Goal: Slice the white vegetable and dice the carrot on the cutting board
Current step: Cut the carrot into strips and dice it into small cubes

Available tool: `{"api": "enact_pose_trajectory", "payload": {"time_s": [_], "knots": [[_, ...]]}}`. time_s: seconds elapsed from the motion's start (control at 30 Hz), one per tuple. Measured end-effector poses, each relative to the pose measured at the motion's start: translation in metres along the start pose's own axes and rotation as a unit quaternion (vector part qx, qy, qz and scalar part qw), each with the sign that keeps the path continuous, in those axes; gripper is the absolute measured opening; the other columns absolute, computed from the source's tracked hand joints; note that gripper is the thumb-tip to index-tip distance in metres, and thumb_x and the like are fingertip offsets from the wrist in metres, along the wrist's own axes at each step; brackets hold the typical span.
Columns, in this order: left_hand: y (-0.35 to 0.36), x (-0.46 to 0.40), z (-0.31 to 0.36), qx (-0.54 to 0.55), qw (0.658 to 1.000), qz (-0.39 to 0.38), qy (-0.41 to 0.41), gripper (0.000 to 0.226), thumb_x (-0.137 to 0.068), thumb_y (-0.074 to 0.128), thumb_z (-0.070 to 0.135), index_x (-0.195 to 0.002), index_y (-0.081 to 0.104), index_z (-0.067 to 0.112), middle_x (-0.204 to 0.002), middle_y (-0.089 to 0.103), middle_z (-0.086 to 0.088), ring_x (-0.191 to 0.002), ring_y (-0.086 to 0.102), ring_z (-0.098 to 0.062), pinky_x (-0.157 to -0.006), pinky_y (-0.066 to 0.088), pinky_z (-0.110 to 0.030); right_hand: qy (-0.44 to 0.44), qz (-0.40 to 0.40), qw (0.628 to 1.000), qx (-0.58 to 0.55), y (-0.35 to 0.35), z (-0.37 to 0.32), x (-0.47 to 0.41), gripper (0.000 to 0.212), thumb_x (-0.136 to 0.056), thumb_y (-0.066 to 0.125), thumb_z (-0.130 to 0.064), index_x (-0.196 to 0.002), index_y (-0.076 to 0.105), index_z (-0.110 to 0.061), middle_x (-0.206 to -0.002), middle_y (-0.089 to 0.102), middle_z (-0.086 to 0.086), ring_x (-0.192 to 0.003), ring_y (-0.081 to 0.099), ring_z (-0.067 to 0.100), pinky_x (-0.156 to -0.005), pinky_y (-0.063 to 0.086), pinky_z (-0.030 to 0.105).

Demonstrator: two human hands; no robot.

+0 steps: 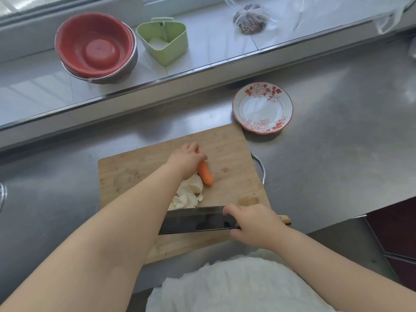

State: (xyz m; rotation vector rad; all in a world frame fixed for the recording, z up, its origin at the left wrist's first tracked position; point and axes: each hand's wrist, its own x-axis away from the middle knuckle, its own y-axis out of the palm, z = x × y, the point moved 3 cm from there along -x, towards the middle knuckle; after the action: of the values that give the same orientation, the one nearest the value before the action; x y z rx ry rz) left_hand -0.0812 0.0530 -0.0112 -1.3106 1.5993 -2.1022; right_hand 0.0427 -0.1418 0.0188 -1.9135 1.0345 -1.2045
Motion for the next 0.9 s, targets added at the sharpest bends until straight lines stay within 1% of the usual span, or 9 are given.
{"api": "enact_pose_trajectory", "payload": {"time_s": [0.17, 0.3, 0.37, 0.43, 0.5, 0.6, 0.67, 0.77, 0.9], "knots": [[0.008, 0.001, -0.005, -0.037, 0.997, 0.068, 0.017, 0.036, -0.090, 0.052, 0.016, -0.125, 0.046, 0.019, -0.134, 0.044, 0.000, -0.120, 0.039, -0.023, -0.089, 0.035, -0.033, -0.007, -0.006, 1.000, -0.005, 0.004, 0.008, 0.002, 0.042, -0.089, 0.046, -0.038, -0.129, 0.041, -0.029, -0.096, 0.066, -0.004, -0.084, 0.062, 0.023, -0.064, 0.049, 0.032], [0.009, 0.009, -0.015, 0.053, 0.992, 0.114, -0.029, 0.028, -0.092, 0.056, 0.028, -0.115, 0.048, 0.015, -0.119, 0.054, -0.002, -0.109, 0.044, -0.021, -0.088, 0.039, -0.032, -0.021, -0.031, 0.999, -0.002, 0.005, 0.003, -0.003, 0.040, -0.092, 0.043, -0.040, -0.131, 0.040, -0.031, -0.081, 0.064, -0.003, -0.074, 0.060, 0.022, -0.058, 0.046, 0.031], [0.006, 0.016, -0.023, 0.129, 0.978, 0.146, -0.078, 0.024, -0.093, 0.057, 0.029, -0.111, 0.050, 0.014, -0.112, 0.054, -0.002, -0.104, 0.044, -0.020, -0.087, 0.040, -0.034, -0.026, -0.050, 0.998, -0.006, 0.007, -0.004, -0.006, 0.036, -0.094, 0.042, -0.042, -0.129, 0.045, -0.031, -0.083, 0.065, -0.002, -0.076, 0.059, 0.021, -0.057, 0.040, 0.029], [0.003, 0.026, -0.033, 0.217, 0.952, 0.173, -0.131, 0.026, -0.094, 0.056, 0.030, -0.113, 0.050, 0.014, -0.111, 0.051, -0.003, -0.103, 0.043, -0.019, -0.086, 0.037, -0.030, -0.032, -0.067, 0.997, -0.009, 0.010, -0.015, -0.012, 0.034, -0.095, 0.042, -0.043, -0.125, 0.051, -0.030, -0.093, 0.069, -0.001, -0.086, 0.062, 0.022, -0.062, 0.044, 0.030], [0.003, 0.038, -0.046, 0.299, 0.920, 0.180, -0.178, 0.032, -0.095, 0.054, 0.031, -0.121, 0.048, 0.014, -0.115, 0.051, -0.005, -0.110, 0.042, -0.021, -0.086, 0.035, -0.031, -0.037, -0.098, 0.994, -0.016, 0.016, -0.028, -0.019, 0.034, -0.095, 0.043, -0.044, -0.124, 0.053, -0.029, -0.102, 0.069, -0.001, -0.092, 0.062, 0.023, -0.068, 0.048, 0.031], [0.003, 0.058, -0.070, 0.392, 0.869, 0.204, -0.224, 0.035, -0.095, 0.054, 0.031, -0.124, 0.047, 0.013, -0.119, 0.054, -0.006, -0.116, 0.045, -0.026, -0.091, 0.039, -0.036, -0.043, -0.144, 0.988, -0.027, 0.027, -0.048, -0.032, 0.033, -0.095, 0.045, -0.038, -0.123, 0.056, -0.026, -0.105, 0.068, 0.002, -0.093, 0.062, 0.025, -0.068, 0.048, 0.032], [0.000, 0.073, -0.085, 0.432, 0.840, 0.226, -0.238, 0.032, -0.095, 0.055, 0.032, -0.121, 0.048, 0.015, -0.116, 0.056, -0.004, -0.109, 0.050, -0.025, -0.089, 0.043, -0.038, -0.034, -0.164, 0.985, -0.034, 0.032, -0.058, -0.042, 0.030, -0.093, 0.046, -0.034, -0.119, 0.059, -0.025, -0.102, 0.067, 0.003, -0.091, 0.062, 0.025, -0.063, 0.046, 0.031], [-0.001, 0.098, -0.101, 0.483, 0.803, 0.256, -0.238, 0.023, -0.095, 0.055, 0.029, -0.114, 0.047, 0.020, -0.112, 0.055, 0.001, -0.101, 0.052, -0.017, -0.080, 0.042, -0.031, 0.007, -0.164, 0.985, -0.059, 0.035, -0.067, -0.057, 0.023, -0.092, 0.047, -0.033, -0.105, 0.063, -0.024, -0.089, 0.066, 0.001, -0.080, 0.060, 0.024, -0.060, 0.046, 0.031], [0.016, 0.135, -0.123, 0.499, 0.763, 0.323, -0.252, 0.022, -0.094, 0.056, 0.031, -0.110, 0.043, 0.024, -0.106, 0.052, 0.007, -0.092, 0.052, -0.009, -0.073, 0.037, -0.023, 0.125, -0.124, 0.973, -0.151, 0.032, -0.061, -0.071, 0.020, -0.094, 0.048, -0.035, -0.103, 0.064, -0.026, -0.073, 0.058, -0.006, -0.071, 0.058, 0.019, -0.057, 0.043, 0.029]]}}
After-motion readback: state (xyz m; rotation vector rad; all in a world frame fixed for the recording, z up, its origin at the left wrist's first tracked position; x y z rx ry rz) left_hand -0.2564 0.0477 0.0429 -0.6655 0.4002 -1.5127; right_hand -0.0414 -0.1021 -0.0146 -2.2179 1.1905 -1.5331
